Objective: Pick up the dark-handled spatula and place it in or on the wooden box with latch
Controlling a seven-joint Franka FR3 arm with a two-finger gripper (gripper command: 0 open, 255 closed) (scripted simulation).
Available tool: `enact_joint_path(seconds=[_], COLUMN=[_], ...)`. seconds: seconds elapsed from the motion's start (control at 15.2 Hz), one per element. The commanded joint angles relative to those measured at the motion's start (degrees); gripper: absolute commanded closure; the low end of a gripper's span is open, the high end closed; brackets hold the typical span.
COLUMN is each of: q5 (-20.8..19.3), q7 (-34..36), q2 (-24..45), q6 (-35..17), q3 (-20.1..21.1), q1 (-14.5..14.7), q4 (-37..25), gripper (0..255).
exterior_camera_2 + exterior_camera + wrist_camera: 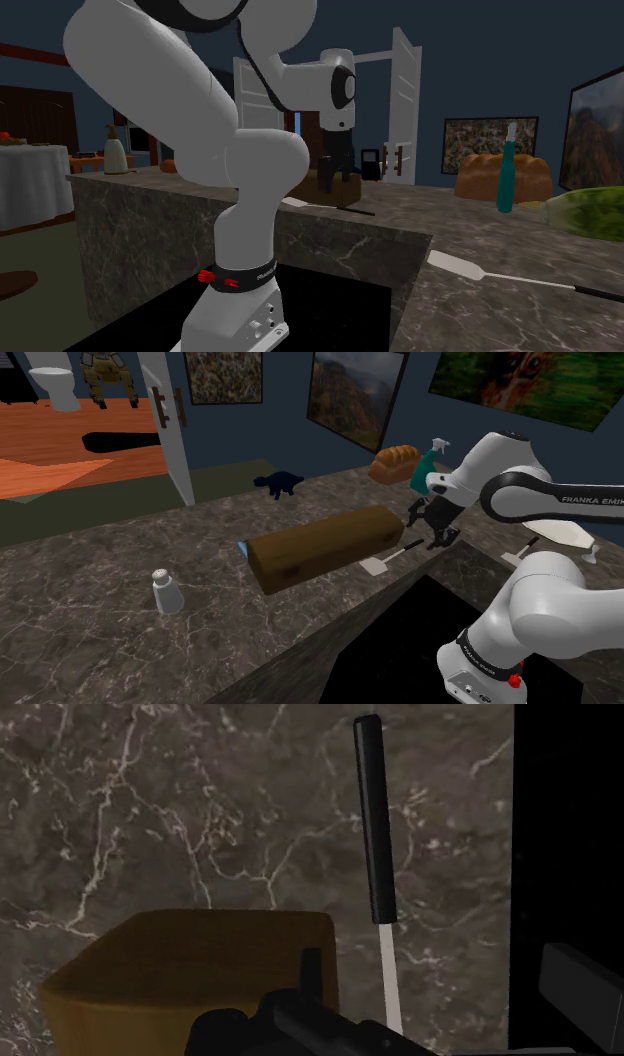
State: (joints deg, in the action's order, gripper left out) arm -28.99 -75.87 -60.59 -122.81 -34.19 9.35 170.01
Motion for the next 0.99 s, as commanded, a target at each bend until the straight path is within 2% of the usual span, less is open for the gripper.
enact_joint_path(seconds=[0.0,0.46,0.92], q5=[-3.5,-7.0,-7.0], q7=[-6.7,-5.8,-5.8], q2=[2.8,10.6,10.6], q6=[-4.3,-14.2,-14.2], q3=[-4.9,-9.0,-9.1], q1=[0.8,1.8,1.9], q4=[0.3,2.5,2.5], gripper=[0,0,0])
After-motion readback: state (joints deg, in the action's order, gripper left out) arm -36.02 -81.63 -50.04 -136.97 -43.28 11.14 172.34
